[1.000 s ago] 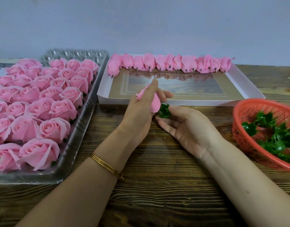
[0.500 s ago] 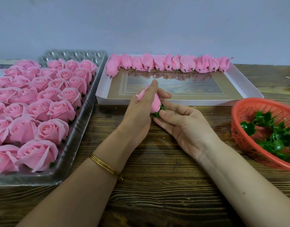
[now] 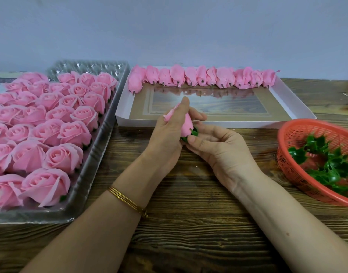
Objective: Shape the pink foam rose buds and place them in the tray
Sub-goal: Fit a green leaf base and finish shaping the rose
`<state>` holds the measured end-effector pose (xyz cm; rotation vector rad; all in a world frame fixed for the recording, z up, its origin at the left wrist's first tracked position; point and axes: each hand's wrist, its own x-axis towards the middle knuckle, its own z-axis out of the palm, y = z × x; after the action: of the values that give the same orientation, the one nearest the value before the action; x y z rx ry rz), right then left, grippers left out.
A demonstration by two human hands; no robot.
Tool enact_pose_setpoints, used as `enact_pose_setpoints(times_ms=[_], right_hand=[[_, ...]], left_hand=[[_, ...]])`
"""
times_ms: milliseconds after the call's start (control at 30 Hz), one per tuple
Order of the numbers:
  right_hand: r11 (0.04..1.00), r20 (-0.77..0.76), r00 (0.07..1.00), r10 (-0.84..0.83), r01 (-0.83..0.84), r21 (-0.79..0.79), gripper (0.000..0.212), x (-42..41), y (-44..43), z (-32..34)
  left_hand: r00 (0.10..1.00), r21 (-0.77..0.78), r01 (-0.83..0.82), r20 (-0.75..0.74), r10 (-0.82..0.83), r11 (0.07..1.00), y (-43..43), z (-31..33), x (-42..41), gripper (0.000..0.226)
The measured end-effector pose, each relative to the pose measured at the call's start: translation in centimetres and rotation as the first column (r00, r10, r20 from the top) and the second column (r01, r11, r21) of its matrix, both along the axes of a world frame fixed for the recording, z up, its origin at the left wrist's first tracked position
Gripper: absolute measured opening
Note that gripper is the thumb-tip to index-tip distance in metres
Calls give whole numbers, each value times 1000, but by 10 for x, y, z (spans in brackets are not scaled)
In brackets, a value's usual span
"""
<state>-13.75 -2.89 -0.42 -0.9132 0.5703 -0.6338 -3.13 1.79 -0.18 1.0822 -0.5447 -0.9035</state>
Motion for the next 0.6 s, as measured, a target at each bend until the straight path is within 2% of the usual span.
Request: enact_pose_setpoints(times_ms=[200, 333, 500, 600], right_hand=[[1000, 17, 1000, 5, -5, 11, 46, 0, -1, 1], [990, 28, 998, 62, -65, 125, 28, 1, -5, 3], [991, 22, 999, 31, -34, 133, 21, 1, -4, 1], [986, 59, 998, 0, -10, 169, 35, 1, -1, -1]], left_hand=[[1000, 4, -8, 0, 8, 1000, 1, 2, 0, 49], [1000, 1, -15, -3, 15, 1000, 3, 3, 2, 49], [1000, 7, -19, 10, 19, 1000, 2, 2, 2, 47], [1000, 12, -23, 4, 23, 1000, 3, 2, 3, 48]])
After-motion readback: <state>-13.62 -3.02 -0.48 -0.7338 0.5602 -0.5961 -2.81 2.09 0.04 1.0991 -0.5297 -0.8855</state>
